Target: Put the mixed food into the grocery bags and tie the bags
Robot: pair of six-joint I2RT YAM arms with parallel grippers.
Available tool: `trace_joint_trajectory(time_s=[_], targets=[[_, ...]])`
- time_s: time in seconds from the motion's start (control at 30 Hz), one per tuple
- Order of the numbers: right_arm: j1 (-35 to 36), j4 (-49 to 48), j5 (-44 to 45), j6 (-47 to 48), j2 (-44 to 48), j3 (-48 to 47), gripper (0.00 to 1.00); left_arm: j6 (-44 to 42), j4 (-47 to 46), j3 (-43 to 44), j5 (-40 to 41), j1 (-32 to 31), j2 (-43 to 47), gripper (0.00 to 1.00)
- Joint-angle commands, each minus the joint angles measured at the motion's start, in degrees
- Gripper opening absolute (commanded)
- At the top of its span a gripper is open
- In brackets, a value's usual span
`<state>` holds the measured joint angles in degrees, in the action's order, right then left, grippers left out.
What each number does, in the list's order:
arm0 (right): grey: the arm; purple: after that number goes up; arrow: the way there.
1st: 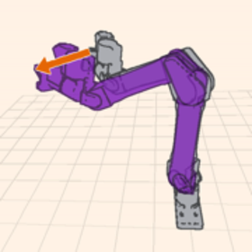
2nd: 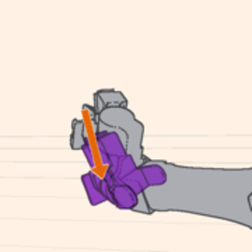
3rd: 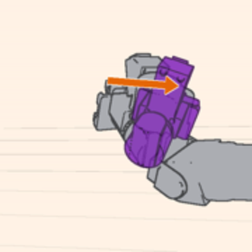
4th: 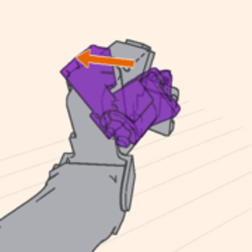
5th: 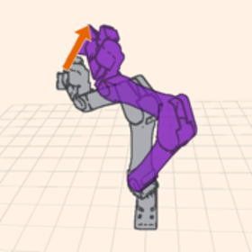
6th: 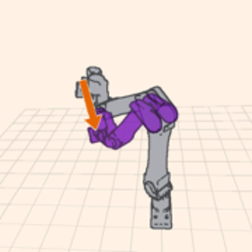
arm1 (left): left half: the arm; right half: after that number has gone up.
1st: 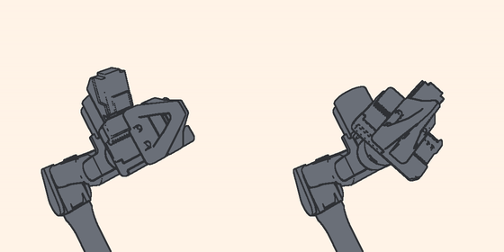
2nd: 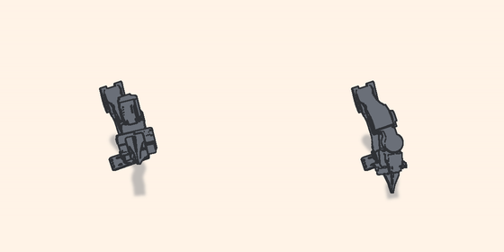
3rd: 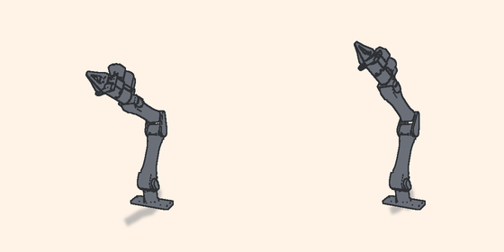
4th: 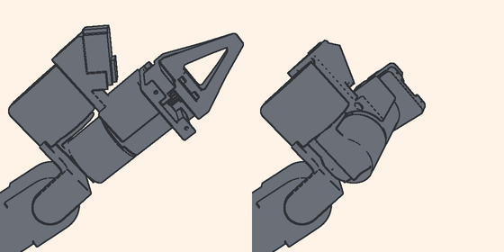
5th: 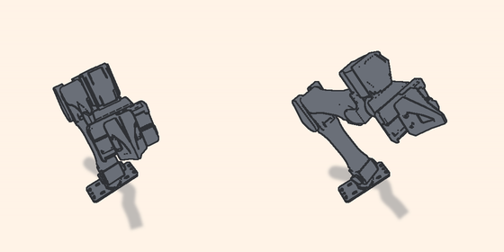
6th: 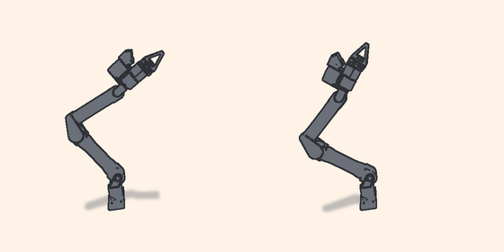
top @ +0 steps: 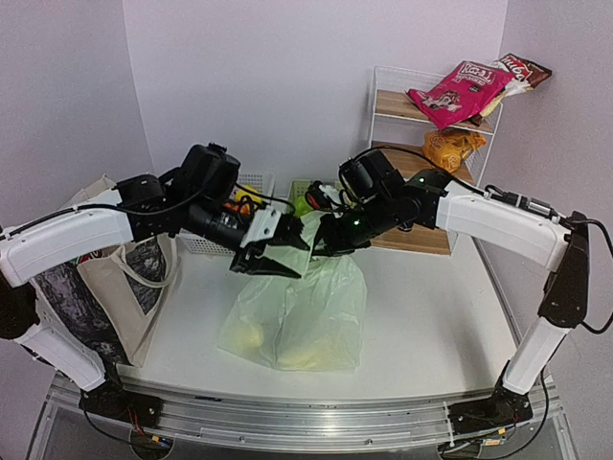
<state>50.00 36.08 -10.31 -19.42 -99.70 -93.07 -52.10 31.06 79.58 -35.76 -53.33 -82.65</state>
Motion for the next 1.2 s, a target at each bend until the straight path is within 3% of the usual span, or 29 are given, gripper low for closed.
trace_joint_trajectory(time_s=[0.0, 0.13, 0.27, 0.43, 0.57, 0.7, 0.87, 1.17], targets=[[-0.1, 2.0, -1.3, -5.2, -1.8, -4.0, 0.00, -4.0, -4.7, -4.5, 2.7, -1.3, -1.2, 0.46], [-0.1, 2.1, -4.2, -7.6, -1.0, -3.6, 0.00, -1.5, -13.6, -5.8, 9.7, -1.3, -3.6, 0.47], [-0.2, 2.0, -6.2, -9.7, 1.4, -1.8, 0.00, -0.3, -17.1, -6.7, 15.2, -0.3, -4.4, 0.39], [-0.2, 0.3, -8.0, -11.1, 4.5, 1.4, 0.00, 0.5, -13.6, -6.1, 15.9, 2.7, -4.7, 0.25], [-0.2, -3.2, -9.3, -11.4, 6.3, 3.8, 0.00, 1.4, -10.7, -5.8, 14.7, 2.9, -4.2, 0.20], [-0.2, -5.9, -9.6, -11.6, 7.3, 5.8, 0.00, 2.7, -8.7, -5.7, 14.1, 2.9, -3.8, 0.22], [-0.2, -13.1, -7.7, -14.1, 9.0, 9.2, 0.00, 3.5, -6.7, -4.9, 10.6, 2.7, -3.1, 0.31], [-0.2, -23.5, -7.5, -18.2, 12.6, 13.5, 0.00, 0.2, -4.1, -6.1, 11.5, 2.7, -3.4, 0.32]])
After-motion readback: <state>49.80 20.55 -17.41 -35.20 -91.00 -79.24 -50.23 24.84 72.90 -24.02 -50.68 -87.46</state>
